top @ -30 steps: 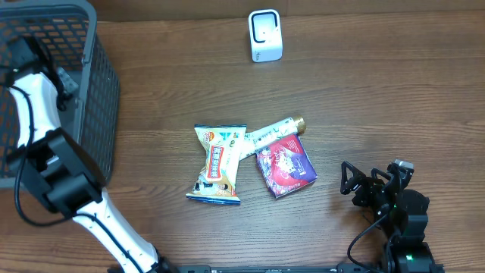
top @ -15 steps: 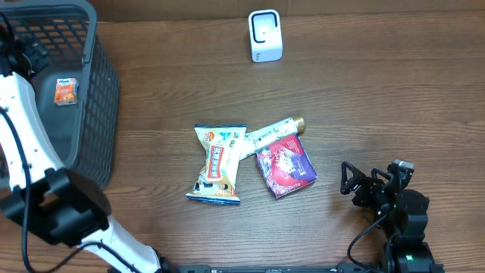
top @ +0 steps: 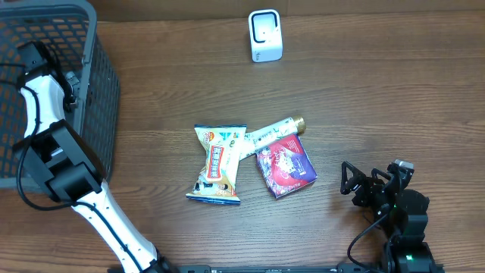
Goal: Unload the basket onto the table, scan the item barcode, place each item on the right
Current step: 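Lift the Kleenex pack out and carry it to the table centre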
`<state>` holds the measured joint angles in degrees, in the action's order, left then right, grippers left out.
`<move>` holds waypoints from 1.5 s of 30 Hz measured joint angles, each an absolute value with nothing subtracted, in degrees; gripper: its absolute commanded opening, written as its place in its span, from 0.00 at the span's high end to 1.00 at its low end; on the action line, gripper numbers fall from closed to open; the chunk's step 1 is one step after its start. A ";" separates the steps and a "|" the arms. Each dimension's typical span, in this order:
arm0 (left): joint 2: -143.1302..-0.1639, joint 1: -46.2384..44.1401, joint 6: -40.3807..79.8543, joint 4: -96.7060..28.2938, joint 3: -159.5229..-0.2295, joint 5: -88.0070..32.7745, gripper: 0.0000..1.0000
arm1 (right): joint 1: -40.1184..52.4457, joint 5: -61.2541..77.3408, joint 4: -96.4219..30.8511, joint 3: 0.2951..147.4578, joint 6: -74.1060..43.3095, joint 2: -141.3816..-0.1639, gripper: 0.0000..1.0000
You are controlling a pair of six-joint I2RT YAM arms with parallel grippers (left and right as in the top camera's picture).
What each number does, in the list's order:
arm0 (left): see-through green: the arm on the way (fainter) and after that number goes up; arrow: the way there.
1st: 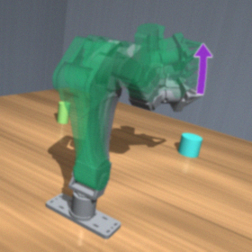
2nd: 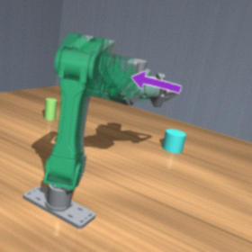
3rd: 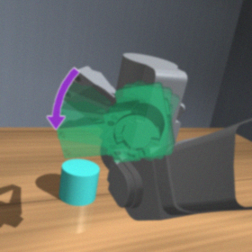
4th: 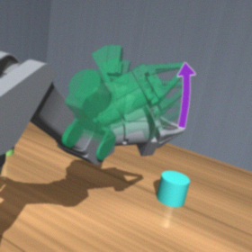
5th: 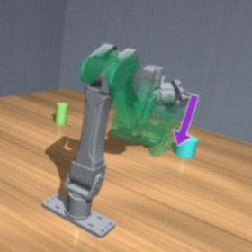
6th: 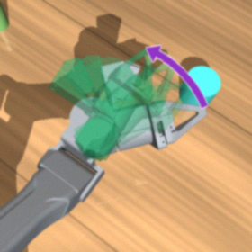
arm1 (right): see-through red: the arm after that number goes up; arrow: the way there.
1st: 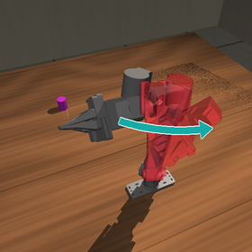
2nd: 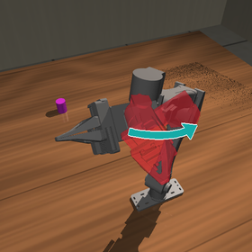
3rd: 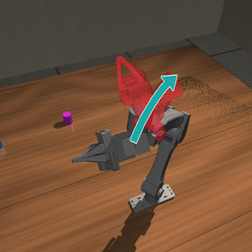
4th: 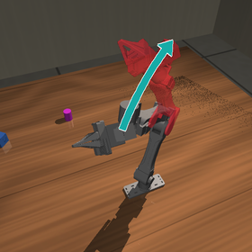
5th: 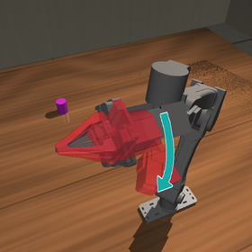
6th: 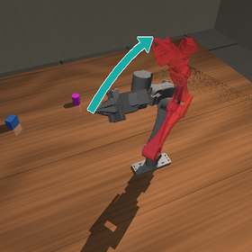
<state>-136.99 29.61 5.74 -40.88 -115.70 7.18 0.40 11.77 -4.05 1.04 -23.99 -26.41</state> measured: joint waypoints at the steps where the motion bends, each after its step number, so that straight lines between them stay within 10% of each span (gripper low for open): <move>1: -136.99 29.61 5.69 -40.51 -115.72 7.07 0.18 | 0.43 11.75 -4.08 1.04 -23.99 -26.41 0.00; 3: -137.01 29.61 5.39 -40.01 -115.77 6.85 0.57 | 0.43 11.75 -4.08 1.04 -23.97 -26.41 0.00; 8: -137.08 29.61 4.99 -39.07 -115.79 6.66 0.96 | 0.43 11.77 -4.08 1.04 -23.97 -26.41 0.00; 24: -131.96 29.61 4.51 -64.31 -129.01 5.58 0.96 | 0.43 11.77 -4.03 1.04 -24.01 -26.41 0.00; 33: -100.49 27.09 3.90 -77.08 -147.59 -1.61 0.96 | 0.43 11.99 -3.31 1.04 -23.99 -26.41 0.00; 45: -99.90 -5.48 0.64 -85.45 -141.08 -13.10 0.96 | 0.43 20.60 9.87 1.06 -24.03 -26.57 0.00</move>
<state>-99.90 -5.48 0.64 -85.45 -141.08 -13.10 0.43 20.60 9.87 1.06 -24.03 -26.57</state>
